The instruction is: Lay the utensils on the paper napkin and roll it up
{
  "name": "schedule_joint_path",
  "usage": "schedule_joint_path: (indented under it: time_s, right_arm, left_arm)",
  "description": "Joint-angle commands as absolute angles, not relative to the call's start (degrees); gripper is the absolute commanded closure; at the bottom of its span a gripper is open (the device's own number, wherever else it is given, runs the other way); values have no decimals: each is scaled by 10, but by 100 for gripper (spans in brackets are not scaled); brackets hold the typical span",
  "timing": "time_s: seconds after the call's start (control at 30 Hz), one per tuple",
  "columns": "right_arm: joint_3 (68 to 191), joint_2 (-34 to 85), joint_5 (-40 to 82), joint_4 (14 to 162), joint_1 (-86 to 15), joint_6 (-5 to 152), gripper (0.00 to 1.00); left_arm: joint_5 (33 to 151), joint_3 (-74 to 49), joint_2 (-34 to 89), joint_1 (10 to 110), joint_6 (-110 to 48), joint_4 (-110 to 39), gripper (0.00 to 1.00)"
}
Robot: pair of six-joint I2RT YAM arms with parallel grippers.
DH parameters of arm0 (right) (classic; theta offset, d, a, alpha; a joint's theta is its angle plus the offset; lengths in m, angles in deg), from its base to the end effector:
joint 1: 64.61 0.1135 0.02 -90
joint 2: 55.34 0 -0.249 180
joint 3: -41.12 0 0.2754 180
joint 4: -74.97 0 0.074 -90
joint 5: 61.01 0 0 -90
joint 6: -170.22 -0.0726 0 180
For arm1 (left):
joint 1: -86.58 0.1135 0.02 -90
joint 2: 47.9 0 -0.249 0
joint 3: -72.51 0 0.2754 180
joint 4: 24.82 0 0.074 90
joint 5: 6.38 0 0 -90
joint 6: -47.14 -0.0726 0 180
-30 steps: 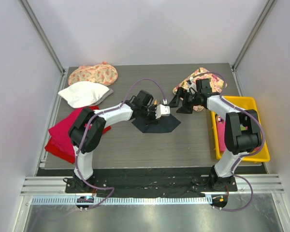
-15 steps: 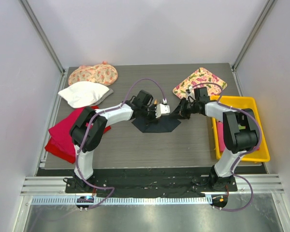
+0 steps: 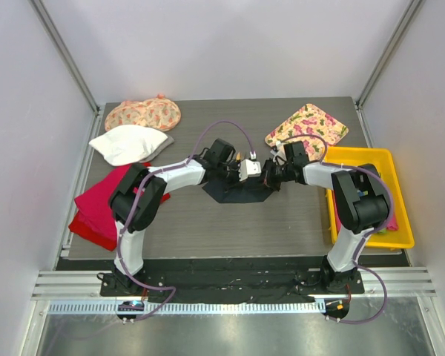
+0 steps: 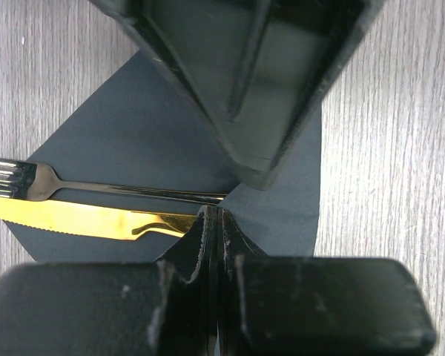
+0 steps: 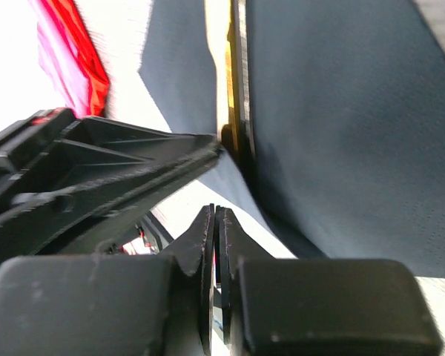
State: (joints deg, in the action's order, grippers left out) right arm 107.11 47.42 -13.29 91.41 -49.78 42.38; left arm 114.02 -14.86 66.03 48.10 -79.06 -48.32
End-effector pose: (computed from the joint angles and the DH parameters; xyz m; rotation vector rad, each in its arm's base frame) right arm 0.3472 0.1425 0.0892 0.1908 2.6126 1.2837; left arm 0.3334 -0.3119 0.1132 1.6294 1.7486 -0.6633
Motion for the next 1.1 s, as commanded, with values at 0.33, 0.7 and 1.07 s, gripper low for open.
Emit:
schedule_joint_path:
  time_s: [0.33,0.7,1.07]
  right_arm:
    - [1058,508,-121,889,-480,422,94]
    - [1064,527,-75,930,-477,452,96]
    - [1072,536,-61,945,-477,456,99]
  left_arm:
    - [1139,-160,671,488,-787,-442,100]
    - [1133,-166,660,494,-735,-449,90]
    - [1240,-108,536,563,-342,-502,69]
